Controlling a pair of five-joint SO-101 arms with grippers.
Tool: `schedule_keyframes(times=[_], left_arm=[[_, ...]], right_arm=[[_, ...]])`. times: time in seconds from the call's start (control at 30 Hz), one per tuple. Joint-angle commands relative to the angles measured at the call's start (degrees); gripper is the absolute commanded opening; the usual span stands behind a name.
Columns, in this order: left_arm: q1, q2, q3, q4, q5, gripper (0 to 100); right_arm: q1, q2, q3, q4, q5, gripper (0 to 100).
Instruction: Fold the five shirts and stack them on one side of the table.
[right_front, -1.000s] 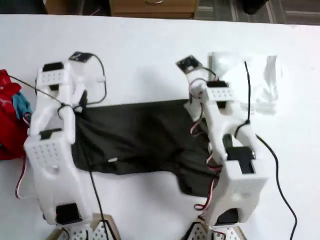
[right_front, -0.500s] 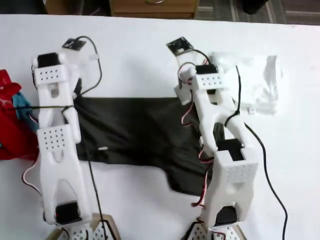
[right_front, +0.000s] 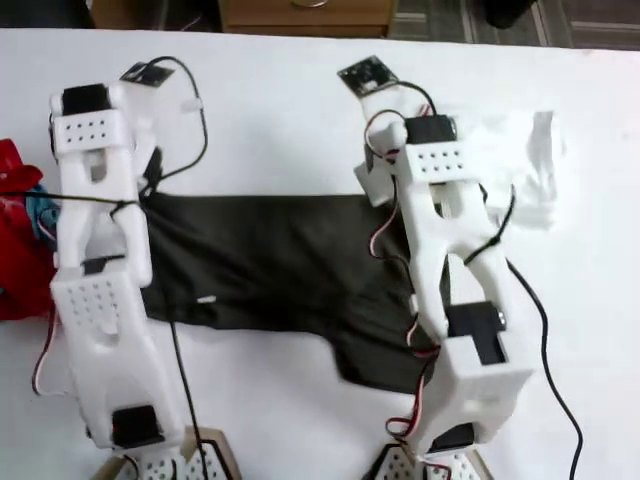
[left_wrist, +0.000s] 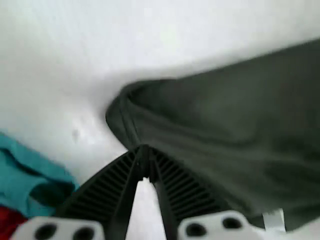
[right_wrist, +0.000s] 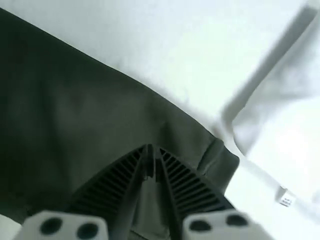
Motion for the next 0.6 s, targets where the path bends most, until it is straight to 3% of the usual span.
schedule_keyframes(times=[0.0, 0.2, 0.57], left_arm=[[0.6, -12.0, 10.2, -0.1, -0.3, 3], [0.7, -25.9, 32.2, -7.8, -1.6, 3], [0.7, -44.0, 68.3, -29.7, -1.8, 3]], right_arm=[[0.0, -5.7, -2.2, 2.0, -0.6, 1.9], [-0.5, -12.7, 6.2, 2.2, -0.4, 1.9], [0.0, -35.7, 48.1, -16.5, 1.0, 1.9]])
